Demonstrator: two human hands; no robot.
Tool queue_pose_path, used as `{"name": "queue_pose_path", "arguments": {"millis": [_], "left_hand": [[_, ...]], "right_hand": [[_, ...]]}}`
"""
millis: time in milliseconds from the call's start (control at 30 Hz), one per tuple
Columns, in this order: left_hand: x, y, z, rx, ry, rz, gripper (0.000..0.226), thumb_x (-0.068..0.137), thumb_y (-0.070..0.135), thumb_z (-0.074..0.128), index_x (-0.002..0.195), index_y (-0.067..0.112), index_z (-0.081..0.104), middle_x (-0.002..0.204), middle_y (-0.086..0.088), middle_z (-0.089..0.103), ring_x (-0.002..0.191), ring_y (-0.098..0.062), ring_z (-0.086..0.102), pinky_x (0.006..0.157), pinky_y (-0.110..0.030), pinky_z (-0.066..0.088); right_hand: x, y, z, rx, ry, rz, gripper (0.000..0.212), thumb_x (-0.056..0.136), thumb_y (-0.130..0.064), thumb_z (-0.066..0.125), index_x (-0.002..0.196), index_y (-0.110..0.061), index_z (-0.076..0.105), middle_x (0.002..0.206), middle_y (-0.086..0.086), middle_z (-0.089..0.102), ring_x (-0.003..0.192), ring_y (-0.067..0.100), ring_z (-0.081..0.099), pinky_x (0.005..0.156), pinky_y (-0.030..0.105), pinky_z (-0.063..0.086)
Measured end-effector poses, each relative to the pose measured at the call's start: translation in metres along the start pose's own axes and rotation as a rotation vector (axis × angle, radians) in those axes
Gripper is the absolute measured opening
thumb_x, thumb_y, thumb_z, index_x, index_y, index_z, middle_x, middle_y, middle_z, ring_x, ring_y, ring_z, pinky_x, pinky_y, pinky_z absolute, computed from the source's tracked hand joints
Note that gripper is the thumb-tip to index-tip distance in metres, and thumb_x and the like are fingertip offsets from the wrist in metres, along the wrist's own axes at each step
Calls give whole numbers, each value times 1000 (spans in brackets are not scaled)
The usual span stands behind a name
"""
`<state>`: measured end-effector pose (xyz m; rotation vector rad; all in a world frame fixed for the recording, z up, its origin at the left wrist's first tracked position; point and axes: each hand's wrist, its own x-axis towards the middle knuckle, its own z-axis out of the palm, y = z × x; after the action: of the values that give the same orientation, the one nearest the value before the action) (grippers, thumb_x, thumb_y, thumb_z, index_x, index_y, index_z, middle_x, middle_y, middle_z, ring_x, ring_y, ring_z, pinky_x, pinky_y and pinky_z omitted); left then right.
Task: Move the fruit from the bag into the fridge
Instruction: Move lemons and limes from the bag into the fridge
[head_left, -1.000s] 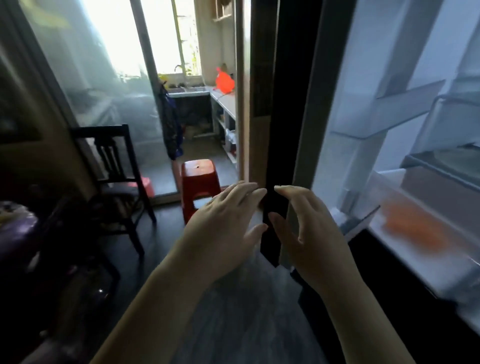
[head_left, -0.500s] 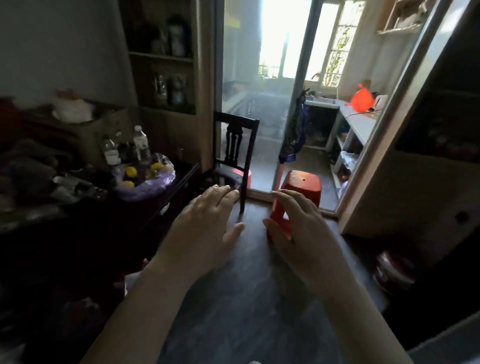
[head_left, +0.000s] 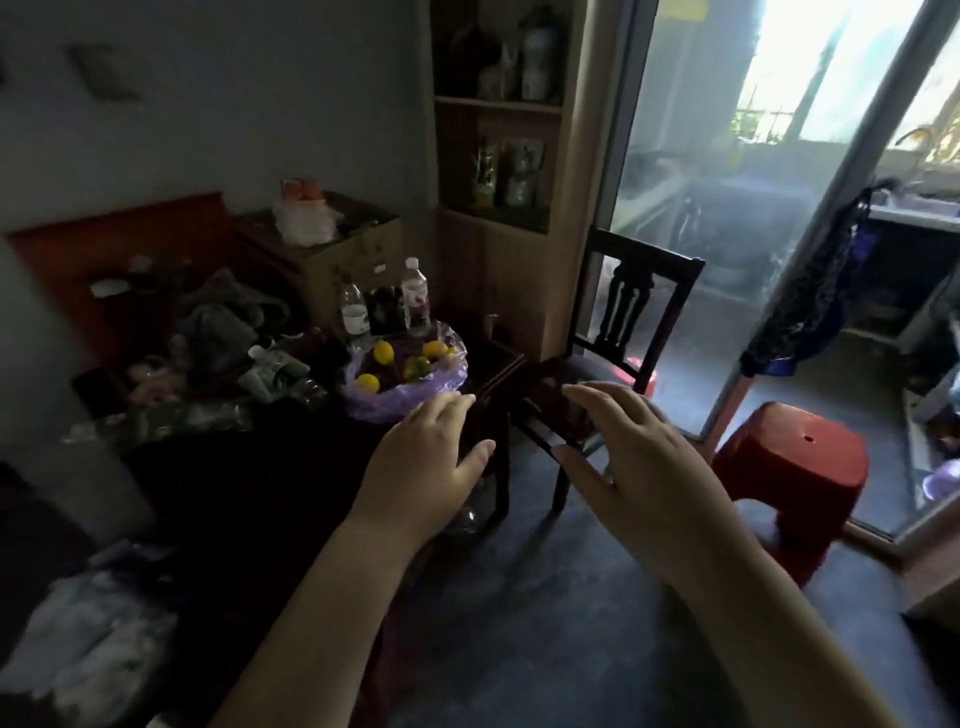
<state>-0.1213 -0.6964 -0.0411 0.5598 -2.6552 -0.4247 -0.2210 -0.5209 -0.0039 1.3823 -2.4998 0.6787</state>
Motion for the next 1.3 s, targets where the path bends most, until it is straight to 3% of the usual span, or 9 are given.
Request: {"name": "queue_pose_path", "arguments": {"millis": [200, 400, 600, 867, 1100, 1300], "left_hand": [[37, -42, 21, 82, -2, -157, 58, 94, 44, 44, 144, 17, 33, 148, 3, 35, 136, -10, 30, 105, -22, 27], [88, -113, 30, 100, 33, -314, 57, 94, 43, 45, 144, 19, 32, 149, 5, 32, 136, -10, 28, 105, -23, 27], [164, -193, 58, 88, 41, -390, 54, 93, 39, 50, 140, 16, 39, 144, 2, 40, 132, -14, 37, 102, -26, 33], [249, -266, 106, 56, -76, -452, 55, 94, 40, 48, 142, 18, 36, 146, 4, 36, 131, -15, 37, 101, -27, 34], [302, -302, 168, -5, -241, -525, 58, 94, 40, 48, 145, 19, 29, 149, 4, 31, 136, -15, 30, 104, -29, 32], [330, -318, 207, -51, -294, -679, 60, 95, 38, 48, 147, 20, 24, 152, 6, 25, 136, -16, 31, 102, -31, 35]], "right_hand": [[77, 39, 66, 88, -94, -115, 52, 88, -37, 57, 133, -14, 50, 131, 1, 54, 121, 21, 50, 97, 32, 44], [173, 36, 141, 99, -209, -261, 53, 89, -39, 55, 136, -16, 46, 134, 1, 50, 123, 21, 47, 98, 32, 41], [272, 46, 218, 84, -306, -278, 53, 89, -38, 55, 137, -16, 45, 137, 0, 48, 128, 22, 43, 101, 31, 37], [359, 80, 303, 120, -451, -241, 55, 90, -36, 53, 140, -19, 40, 144, -3, 42, 132, 19, 38, 104, 29, 34], [427, 122, 373, 140, -607, -222, 55, 91, -35, 54, 141, -19, 36, 141, -4, 42, 121, 20, 49, 88, 30, 45], [480, 145, 428, 206, -749, -297, 57, 92, -27, 57, 143, -18, 34, 144, 1, 40, 124, 23, 48, 88, 33, 46]]}}
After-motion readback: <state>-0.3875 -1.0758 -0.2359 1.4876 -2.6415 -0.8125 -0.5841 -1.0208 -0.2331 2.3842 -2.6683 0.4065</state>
